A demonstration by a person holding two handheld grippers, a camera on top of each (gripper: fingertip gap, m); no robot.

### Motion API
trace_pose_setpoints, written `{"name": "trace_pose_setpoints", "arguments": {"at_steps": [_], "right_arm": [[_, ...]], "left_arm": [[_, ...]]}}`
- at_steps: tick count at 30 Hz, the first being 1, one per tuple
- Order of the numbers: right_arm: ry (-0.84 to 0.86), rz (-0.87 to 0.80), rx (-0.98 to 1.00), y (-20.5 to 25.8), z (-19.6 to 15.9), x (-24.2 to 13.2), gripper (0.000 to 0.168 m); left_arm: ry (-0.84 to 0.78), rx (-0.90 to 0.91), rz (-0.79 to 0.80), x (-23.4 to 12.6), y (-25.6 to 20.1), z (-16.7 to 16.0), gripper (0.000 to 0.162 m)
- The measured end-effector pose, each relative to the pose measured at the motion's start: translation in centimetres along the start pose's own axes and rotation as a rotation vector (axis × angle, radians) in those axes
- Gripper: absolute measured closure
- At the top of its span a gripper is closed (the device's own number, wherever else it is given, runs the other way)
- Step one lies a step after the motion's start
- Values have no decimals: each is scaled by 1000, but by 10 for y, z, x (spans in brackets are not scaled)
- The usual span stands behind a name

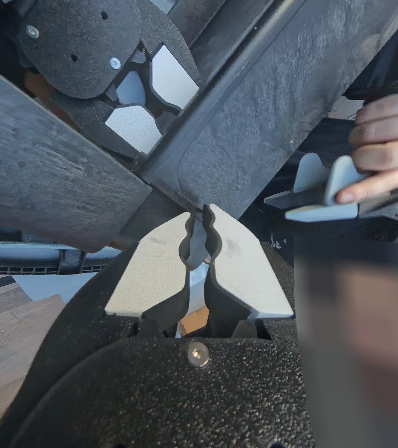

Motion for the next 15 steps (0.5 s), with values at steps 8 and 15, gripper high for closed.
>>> {"name": "trace_pose_setpoints", "arguments": {"at_steps": [8, 15], "right_arm": [[-285, -263, 372, -2, -52, -1, 151], [-687, -158, 762, 33, -102, 37, 143]], "left_arm": [[39, 59, -9, 0, 1, 0, 145], [85, 121, -20, 2, 2, 1, 145]]}}
Point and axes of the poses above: each gripper's, where its closed fingertips meet, x out along the fingers, z out of its top, y = z × x across the jaws, the point moved 5 cm from there along -x, back along the fingers, and after that the axes turned 10 degrees about y, right-handed, at the moved point
